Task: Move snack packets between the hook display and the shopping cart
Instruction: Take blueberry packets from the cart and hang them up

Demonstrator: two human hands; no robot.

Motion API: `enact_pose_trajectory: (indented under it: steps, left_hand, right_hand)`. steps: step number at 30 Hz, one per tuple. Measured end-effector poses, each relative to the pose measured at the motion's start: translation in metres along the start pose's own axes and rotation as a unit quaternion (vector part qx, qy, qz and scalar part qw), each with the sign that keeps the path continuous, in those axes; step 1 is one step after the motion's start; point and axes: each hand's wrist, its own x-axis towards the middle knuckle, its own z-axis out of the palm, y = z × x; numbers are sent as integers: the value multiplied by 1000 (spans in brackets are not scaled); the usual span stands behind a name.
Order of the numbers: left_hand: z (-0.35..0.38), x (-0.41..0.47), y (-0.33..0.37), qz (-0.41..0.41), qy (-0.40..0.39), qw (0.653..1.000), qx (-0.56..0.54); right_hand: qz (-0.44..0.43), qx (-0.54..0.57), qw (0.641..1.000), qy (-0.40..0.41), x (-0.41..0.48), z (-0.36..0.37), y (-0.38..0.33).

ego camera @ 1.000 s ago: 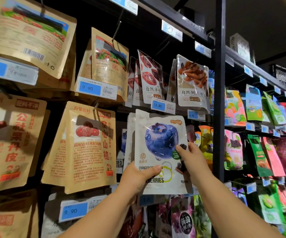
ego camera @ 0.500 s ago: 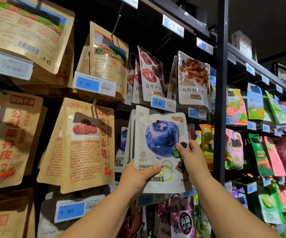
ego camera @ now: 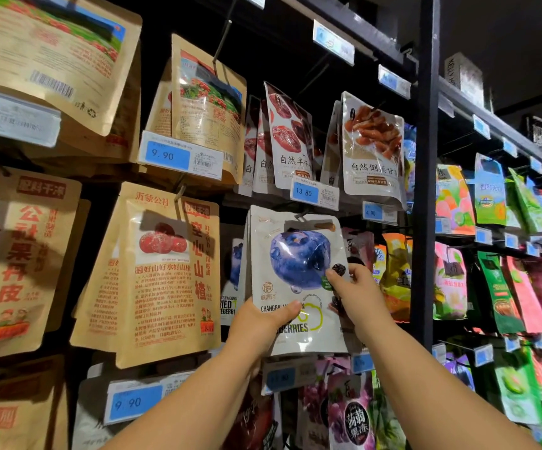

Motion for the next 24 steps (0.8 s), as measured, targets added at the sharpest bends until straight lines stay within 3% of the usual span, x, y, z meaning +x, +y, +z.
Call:
enact_pose_trajectory:
  steps: [14,24]
  left_hand:
    - [-16,28,-19,-51,79,979,179]
    - [-17,19,-48,-96,96,979,150]
  right_hand:
    - [71,-124,980,-136,-15,15,10]
    - [45,-195,972,-123,-41,15,16]
